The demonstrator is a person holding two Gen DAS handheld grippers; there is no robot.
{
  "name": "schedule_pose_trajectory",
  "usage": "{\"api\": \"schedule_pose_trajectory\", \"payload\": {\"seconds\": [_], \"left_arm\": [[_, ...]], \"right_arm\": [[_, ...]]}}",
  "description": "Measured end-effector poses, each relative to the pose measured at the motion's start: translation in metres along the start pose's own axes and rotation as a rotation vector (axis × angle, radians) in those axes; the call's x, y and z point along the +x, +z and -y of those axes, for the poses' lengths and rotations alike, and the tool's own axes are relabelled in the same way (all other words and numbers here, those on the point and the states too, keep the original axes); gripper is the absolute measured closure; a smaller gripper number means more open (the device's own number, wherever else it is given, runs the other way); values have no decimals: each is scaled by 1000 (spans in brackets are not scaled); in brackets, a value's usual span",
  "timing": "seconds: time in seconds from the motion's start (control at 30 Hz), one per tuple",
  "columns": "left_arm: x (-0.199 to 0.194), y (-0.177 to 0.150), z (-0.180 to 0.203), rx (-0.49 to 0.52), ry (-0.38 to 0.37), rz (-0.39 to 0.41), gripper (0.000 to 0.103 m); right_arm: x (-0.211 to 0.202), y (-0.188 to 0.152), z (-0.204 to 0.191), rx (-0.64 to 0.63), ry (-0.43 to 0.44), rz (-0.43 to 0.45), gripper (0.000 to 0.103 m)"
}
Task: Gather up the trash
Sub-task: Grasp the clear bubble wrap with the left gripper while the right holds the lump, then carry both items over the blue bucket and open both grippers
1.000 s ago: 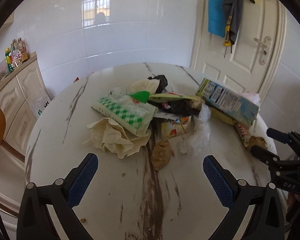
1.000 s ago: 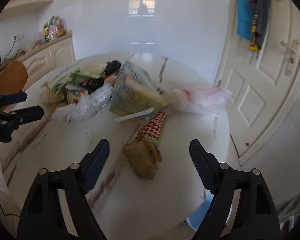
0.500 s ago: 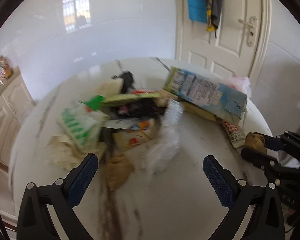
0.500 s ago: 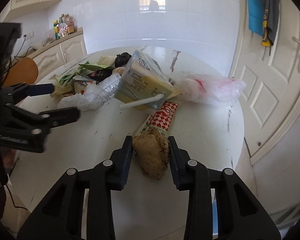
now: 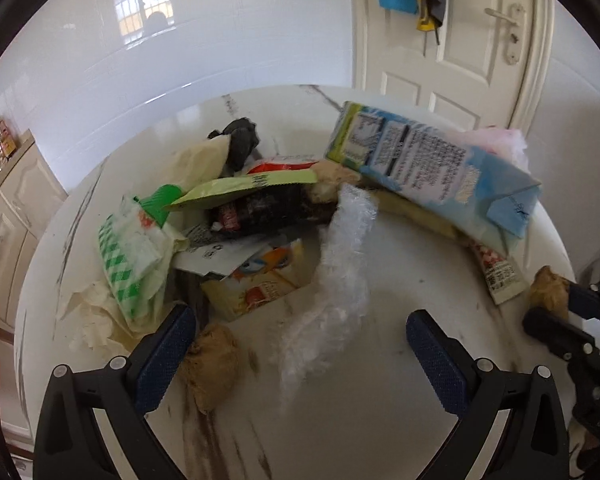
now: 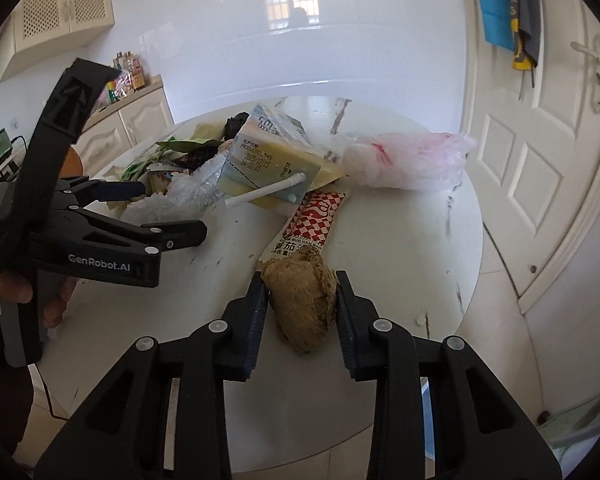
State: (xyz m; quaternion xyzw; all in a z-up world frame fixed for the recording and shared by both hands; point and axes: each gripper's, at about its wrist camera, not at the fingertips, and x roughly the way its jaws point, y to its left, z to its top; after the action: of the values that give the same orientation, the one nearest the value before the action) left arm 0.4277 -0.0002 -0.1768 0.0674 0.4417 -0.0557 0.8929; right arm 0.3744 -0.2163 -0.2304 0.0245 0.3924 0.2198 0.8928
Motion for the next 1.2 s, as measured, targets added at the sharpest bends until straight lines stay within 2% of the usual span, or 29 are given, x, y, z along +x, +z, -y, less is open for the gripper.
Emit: {"api": "schedule_pose_trajectory", "payload": {"seconds": [0.13,0.17,0.23,0.27,0.3,0.37,0.47,0.5,0.53,0.57,0.6,0.63,0.67,0.9,1.0,1.07,1.2], "left_arm": [[3,1,-7,-1,-14,-4,1],[4,0,-11,-8,-15,-4,3],[1,-3,-22,-21,-6,14,23],[-3,-5,-27,-29,14,32,46],[-6,-6,-32,-40,13,42,56],[-8,-8,-34,-23,-7,35,59],[-13,-13,-30,1,55,51,81],[-17,-16,-31,-13,35,59,85],[-21,-19,-29,-27,16,63,86],[-26,-22,-31,-57,-42,69,88],[-29,-23,-31,-64,-55,74,89],[-38,-24,-26,-70,-51,92,89],[-42,-27,-25,-70,-48,107,94],[-86,-52,-7,-121,-104,207,94],[-107,-61,12,-92,-128,233,94],[-119,-59,35,-53,-149,263,94],[-128,-53,89,54,-238,265,94]], "right_arm": [[0,-1,-3,-2,-10,5,72],[0,-1,-2,-1,-9,5,72],[-1,-1,0,17,10,4,72],[-1,-1,0,25,20,4,72],[-2,-2,0,31,26,4,72],[-4,-4,-1,32,32,4,72],[-6,-6,-1,51,51,6,73],[-8,-8,-1,60,65,6,73],[-8,-9,-1,67,76,7,73],[-9,-10,-1,73,85,9,73],[-11,-11,0,79,91,10,73],[-13,-12,0,84,98,13,73],[-14,-14,0,88,105,16,73],[-38,-18,6,124,148,65,73],[-53,-21,16,152,160,101,73],[-68,-23,27,173,140,131,73],[-98,-35,61,222,64,175,73]]}}
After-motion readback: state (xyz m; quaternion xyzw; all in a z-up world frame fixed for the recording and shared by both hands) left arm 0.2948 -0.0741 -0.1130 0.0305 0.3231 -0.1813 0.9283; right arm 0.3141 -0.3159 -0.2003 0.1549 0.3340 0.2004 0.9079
